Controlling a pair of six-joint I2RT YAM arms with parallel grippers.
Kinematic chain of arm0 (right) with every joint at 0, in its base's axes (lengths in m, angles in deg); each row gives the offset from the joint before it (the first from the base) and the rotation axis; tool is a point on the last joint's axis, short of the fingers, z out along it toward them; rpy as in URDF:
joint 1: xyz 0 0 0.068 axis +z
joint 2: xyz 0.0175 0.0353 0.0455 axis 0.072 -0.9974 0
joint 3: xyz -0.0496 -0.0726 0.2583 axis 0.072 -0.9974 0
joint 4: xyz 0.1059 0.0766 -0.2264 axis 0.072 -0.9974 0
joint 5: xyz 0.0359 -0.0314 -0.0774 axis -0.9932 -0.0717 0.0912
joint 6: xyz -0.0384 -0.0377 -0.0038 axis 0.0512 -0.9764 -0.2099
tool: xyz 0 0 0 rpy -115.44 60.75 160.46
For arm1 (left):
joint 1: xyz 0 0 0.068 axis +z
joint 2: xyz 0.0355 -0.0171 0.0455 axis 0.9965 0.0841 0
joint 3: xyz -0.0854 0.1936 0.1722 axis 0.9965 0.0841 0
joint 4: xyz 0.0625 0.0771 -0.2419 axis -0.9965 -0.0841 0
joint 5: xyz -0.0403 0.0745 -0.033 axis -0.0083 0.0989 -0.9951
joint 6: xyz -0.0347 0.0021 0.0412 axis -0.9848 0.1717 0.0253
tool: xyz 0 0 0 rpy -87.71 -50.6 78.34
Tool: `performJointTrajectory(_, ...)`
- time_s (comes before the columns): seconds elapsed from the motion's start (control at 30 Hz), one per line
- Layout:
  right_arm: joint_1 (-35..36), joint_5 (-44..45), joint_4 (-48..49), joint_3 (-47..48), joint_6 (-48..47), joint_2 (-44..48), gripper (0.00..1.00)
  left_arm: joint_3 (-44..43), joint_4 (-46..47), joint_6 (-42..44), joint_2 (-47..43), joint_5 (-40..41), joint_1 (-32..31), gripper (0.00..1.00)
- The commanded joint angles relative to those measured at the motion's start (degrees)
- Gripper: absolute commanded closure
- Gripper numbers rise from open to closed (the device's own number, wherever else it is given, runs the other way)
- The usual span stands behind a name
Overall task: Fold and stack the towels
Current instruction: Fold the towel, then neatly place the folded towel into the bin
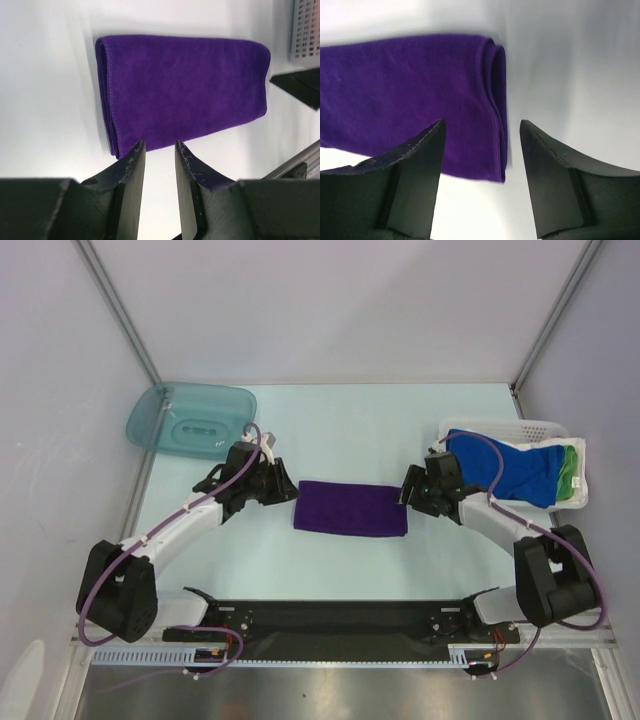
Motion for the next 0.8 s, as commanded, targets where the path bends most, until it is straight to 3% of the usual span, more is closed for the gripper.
performJointTrajectory(0.0, 0.1, 1.6, 5.2, 2.2, -3.1, -4.5, 0.34, -2.2, -2.1, 3.0, -1.0, -3.0, -0.4, 0.65)
performJointTrajectory(0.37, 9.0, 14.1, 0.2, 5.2, -1.9, -14.7, 0.39, -1.5, -1.6, 5.1, -0.6, -5.8, -0.4, 0.66)
performJointTrajectory(0.67, 15.9, 24.0, -6.5, 10.3, 0.5, -19.9, 0.71, 0.1, -1.4, 5.7, -2.0, -7.9, -0.4, 0.67)
performJointTrajectory(0.77, 18.1, 28.9, -10.8, 12.7, 0.7, -20.2, 0.98, 0.2, -1.8, 6.2, -2.5, -8.7, -0.4, 0.68)
